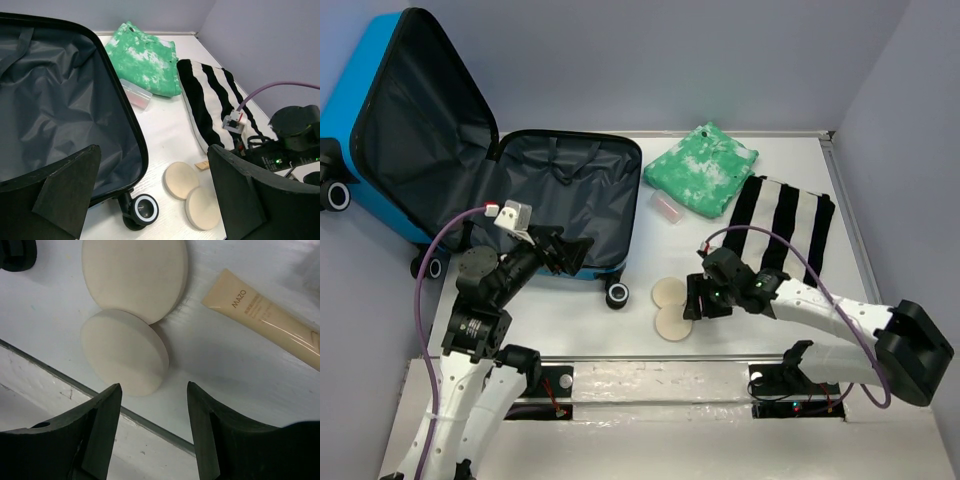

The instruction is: Pack the luggage

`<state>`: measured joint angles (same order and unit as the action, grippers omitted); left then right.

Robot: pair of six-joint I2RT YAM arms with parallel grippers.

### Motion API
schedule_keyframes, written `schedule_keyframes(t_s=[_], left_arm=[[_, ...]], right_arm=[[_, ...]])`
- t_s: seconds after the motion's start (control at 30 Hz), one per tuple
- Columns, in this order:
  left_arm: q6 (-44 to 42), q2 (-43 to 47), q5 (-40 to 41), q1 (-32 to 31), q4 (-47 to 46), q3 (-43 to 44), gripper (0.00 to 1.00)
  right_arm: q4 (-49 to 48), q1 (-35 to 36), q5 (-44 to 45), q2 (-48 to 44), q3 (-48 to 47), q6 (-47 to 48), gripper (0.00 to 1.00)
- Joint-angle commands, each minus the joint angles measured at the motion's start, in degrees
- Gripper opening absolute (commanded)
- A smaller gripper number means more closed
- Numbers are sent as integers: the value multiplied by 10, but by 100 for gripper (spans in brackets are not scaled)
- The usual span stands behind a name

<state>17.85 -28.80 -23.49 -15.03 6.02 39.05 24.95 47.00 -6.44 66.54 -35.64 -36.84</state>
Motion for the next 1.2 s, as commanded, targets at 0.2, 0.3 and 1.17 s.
schedule_keyframes(t_s=[0.2,0.3,1.17], left_arm=[[3,13,-4,-4,-2,2,99],[3,11,-2,-7,-1,3,99],[167,24,-121,-32,-45,-112,62]], right_arm=[[-167,7,-31,116,22,-17,7],[-125,13,-17,77,6,-14,7],[-179,-117,45,157,-331,104,64]])
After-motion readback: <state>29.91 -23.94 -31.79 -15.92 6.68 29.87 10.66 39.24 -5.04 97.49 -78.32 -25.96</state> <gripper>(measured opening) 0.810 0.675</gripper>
